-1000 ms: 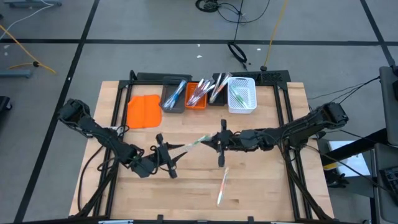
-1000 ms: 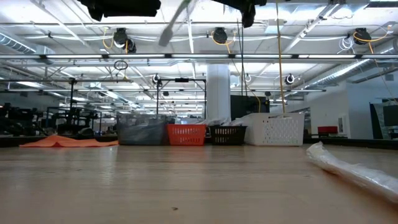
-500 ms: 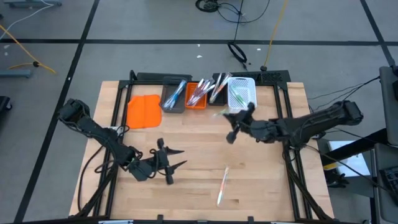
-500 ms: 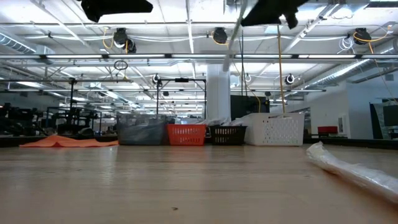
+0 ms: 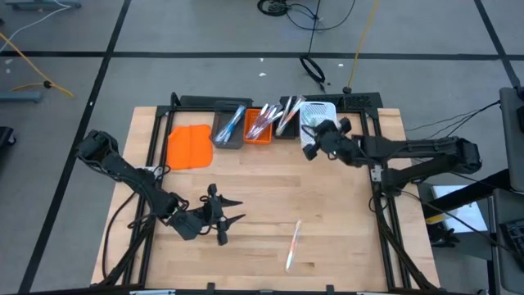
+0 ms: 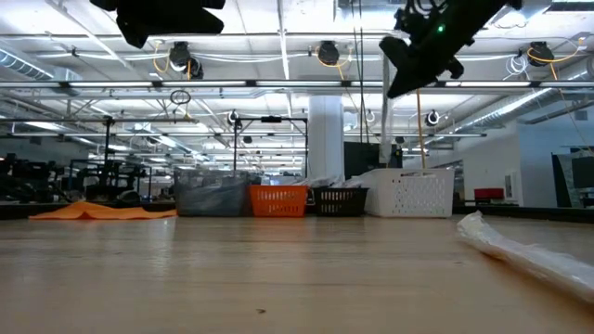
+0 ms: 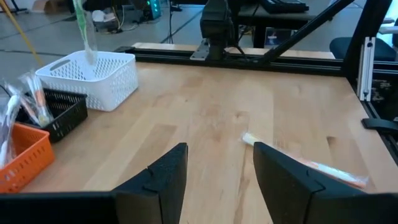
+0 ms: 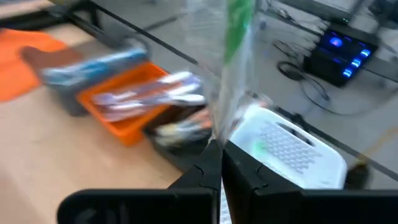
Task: Pick & Place Toothbrushes
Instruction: Put the green toothbrush into the white bin
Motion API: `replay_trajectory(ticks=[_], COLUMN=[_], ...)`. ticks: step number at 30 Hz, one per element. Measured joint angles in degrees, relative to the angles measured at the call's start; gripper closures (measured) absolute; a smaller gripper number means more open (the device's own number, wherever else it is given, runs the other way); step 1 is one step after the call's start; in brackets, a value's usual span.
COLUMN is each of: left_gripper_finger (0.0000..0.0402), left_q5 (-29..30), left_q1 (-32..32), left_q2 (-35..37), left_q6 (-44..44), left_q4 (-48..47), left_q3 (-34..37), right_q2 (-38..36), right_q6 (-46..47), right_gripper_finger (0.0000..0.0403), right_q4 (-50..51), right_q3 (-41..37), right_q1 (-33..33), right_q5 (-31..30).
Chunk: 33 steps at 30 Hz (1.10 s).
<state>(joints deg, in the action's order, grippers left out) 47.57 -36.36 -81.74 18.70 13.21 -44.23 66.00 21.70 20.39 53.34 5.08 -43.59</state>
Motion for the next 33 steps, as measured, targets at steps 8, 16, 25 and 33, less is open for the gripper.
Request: replay_trajectory(ticks=[8,16,25,33], left_gripper_finger=[0.022,0.022,0.022,0.022], left_q5=[0.0,-0.02,-0.11,-0.19], left_q1=[1.2,2.65,3.02,3.02], left_q2=[-0.02,-0.02,-0.02,0.0], left_q6=[0.18,0.29,1.36,1.6], left_q4=[-0.15,-0.17,-0.17,-0.26], left_q3=[0.0,0.0,0.0,0.0], right_q2=[0.0,0.04,1.94,5.24], right_q6=[2.34,2.74,2.32,1.19], right_gripper_finger=[0.0403,0.0403,0.0403,0.0403], right_q4=[7.96,14.36,15.91,16.06], right_q3=[0.0,0.0,0.0,0.0], right_q1=[10.62,17.78,21.39,22.38], right_q5=[8.05,12.58,18.09,19.49])
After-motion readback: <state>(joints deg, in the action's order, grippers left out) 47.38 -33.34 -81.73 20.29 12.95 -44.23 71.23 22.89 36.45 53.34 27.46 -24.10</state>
